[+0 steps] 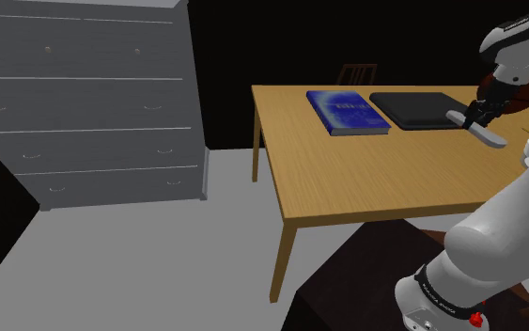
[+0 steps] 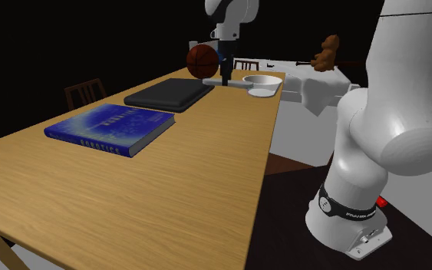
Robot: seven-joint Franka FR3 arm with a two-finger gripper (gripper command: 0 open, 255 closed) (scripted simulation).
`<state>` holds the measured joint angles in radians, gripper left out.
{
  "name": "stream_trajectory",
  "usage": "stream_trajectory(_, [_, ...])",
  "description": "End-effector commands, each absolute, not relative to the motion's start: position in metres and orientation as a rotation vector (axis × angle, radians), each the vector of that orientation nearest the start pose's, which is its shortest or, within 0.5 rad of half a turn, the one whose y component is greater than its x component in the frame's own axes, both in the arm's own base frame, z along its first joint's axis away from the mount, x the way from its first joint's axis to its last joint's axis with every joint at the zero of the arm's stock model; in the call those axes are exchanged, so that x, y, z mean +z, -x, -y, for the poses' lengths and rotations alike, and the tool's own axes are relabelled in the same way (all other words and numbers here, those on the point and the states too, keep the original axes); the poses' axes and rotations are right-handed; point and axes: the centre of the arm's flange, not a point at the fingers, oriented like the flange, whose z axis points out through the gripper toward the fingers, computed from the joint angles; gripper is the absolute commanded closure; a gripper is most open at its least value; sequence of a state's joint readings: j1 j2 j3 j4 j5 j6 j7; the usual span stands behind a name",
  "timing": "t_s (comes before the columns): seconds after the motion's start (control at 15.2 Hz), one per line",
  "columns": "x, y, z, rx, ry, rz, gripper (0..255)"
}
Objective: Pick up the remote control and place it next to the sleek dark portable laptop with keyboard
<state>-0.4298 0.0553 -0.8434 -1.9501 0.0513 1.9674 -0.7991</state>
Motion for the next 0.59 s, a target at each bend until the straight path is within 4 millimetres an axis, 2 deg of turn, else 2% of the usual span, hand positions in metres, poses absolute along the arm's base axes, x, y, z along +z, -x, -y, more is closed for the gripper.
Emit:
stream_trajectory(0.0, [0.448,-0.174,0.541,0.006,3.029,-0.761,255])
stream_trajectory(0.53, [0.406,-0.174,0.541,0.006,3.029,-0.761,255])
